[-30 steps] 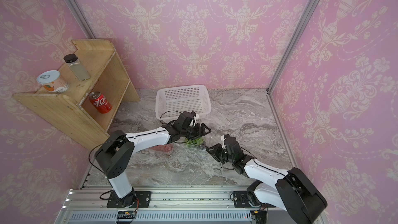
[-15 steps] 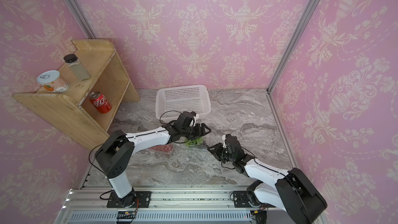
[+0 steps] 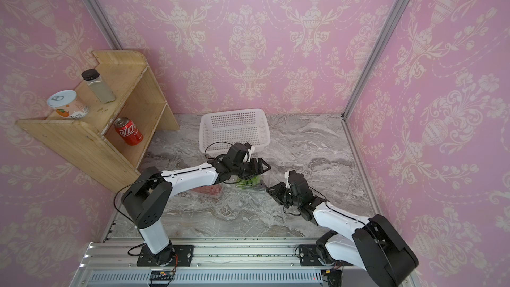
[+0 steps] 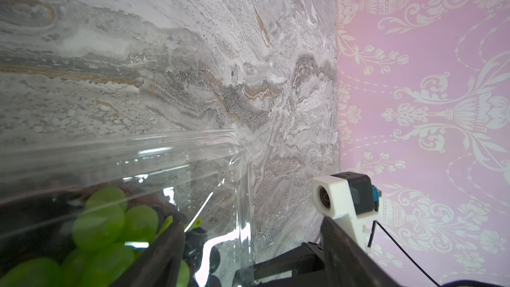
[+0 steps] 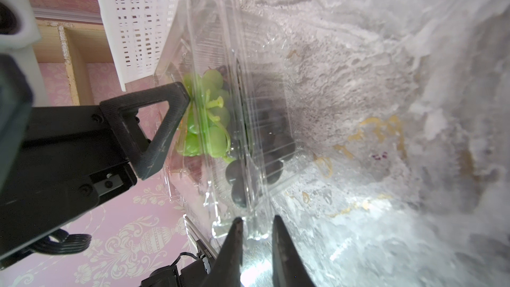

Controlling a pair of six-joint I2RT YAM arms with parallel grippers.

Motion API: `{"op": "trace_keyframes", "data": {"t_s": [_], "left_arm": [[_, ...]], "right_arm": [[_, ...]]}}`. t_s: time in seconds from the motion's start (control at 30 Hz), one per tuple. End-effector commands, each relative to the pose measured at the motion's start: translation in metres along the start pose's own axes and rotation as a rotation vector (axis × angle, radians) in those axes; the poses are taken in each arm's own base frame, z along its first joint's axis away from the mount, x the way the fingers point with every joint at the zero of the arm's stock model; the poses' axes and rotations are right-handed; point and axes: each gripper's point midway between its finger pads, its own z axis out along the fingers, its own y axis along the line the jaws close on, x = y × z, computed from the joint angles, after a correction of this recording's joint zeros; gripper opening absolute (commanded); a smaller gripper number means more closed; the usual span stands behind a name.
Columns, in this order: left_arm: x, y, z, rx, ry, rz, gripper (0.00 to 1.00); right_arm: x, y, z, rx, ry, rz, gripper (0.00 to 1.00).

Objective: Pack grapes into containers
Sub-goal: Close the packing box at the center of the board.

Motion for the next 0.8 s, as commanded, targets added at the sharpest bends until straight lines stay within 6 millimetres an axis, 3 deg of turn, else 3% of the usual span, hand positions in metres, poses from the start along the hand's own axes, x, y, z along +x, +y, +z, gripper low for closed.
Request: {"op": "trace_keyframes", "data": {"t_s": [0.0, 0.43, 0.67, 0.77], "left_arm": [[0.032, 0.054, 0.01, -0.144, 0.111, -0.088, 0.79], [0.033, 0.055, 0.01, -0.144, 0.113, -0.092, 0.79], [0.03, 0.05, 0.008, -0.137, 0.104, -0.083, 0.79], [0.028, 0.048, 0.008, -0.132, 0.1, -0.079, 0.79]], "right_arm": [[-0.013, 0.006, 0.0, 0.003, -0.046, -0.017, 0.16], [-0.016, 0.008, 0.006, -0.006, -0.035, -0.015, 0.11], [-0.02, 0.014, -0.004, -0.003, -0.05, -0.033, 0.07], [-0.021, 0.015, -0.006, -0.007, -0.049, -0.033, 0.19]]}}
